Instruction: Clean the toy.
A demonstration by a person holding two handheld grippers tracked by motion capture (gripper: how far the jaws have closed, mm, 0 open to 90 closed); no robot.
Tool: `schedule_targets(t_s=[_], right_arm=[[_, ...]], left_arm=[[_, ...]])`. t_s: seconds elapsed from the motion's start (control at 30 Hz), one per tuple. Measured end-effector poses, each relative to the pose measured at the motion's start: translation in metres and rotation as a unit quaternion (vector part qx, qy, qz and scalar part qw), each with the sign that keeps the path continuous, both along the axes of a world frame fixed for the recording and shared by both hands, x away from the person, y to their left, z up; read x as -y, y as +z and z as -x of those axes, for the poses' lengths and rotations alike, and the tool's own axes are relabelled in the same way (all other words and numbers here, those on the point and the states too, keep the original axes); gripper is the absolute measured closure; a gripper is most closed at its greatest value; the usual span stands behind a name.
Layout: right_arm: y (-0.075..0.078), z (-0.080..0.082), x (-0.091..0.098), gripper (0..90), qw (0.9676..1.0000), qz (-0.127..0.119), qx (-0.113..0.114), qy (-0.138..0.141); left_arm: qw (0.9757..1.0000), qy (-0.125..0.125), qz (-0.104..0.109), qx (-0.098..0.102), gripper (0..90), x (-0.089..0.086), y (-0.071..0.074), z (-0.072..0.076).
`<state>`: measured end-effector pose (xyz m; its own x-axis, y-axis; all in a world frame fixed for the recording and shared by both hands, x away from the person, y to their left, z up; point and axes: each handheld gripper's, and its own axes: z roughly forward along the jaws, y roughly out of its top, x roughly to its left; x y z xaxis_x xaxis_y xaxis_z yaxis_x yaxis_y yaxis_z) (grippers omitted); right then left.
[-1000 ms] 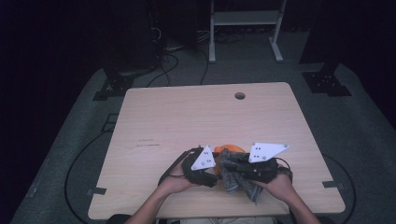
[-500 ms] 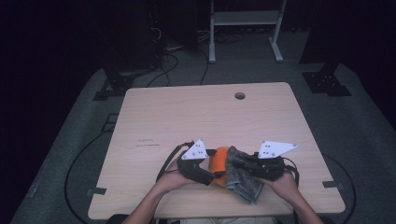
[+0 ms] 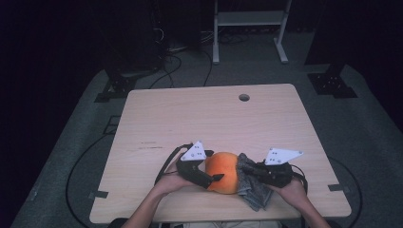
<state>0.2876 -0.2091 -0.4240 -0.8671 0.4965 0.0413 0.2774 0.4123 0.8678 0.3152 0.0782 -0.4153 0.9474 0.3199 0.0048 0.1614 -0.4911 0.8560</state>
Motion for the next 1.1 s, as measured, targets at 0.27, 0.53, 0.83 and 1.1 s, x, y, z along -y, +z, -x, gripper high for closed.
schedule_targets(t_s=[0.27, 0.53, 0.83, 1.1], right_arm=[[-0.015, -0.003, 0.008, 79.0, 0.9995, 0.016, -0.024, -0.013], [0.006, -0.002, -0.016, 78.6, 0.9993, -0.03, -0.003, 0.023], [0.005, -0.003, -0.025, 78.7, 0.9998, -0.009, 0.005, 0.02], [0.017, -0.012, -0.012, 78.9, 0.9991, -0.038, 0.017, -0.008]], left_arm=[[0.9974, 0.002, -0.069, -0.019, 31.3, -0.007, -0.012, -0.002], [0.9966, -0.001, -0.072, -0.038, 29.6, -0.014, -0.011, -0.007], [0.9993, 0.008, -0.034, 0.011, 35.9, -0.001, -0.005, -0.004], [0.9953, 0.012, -0.013, 0.095, 43.5, 0.008, -0.001, 0.005]])
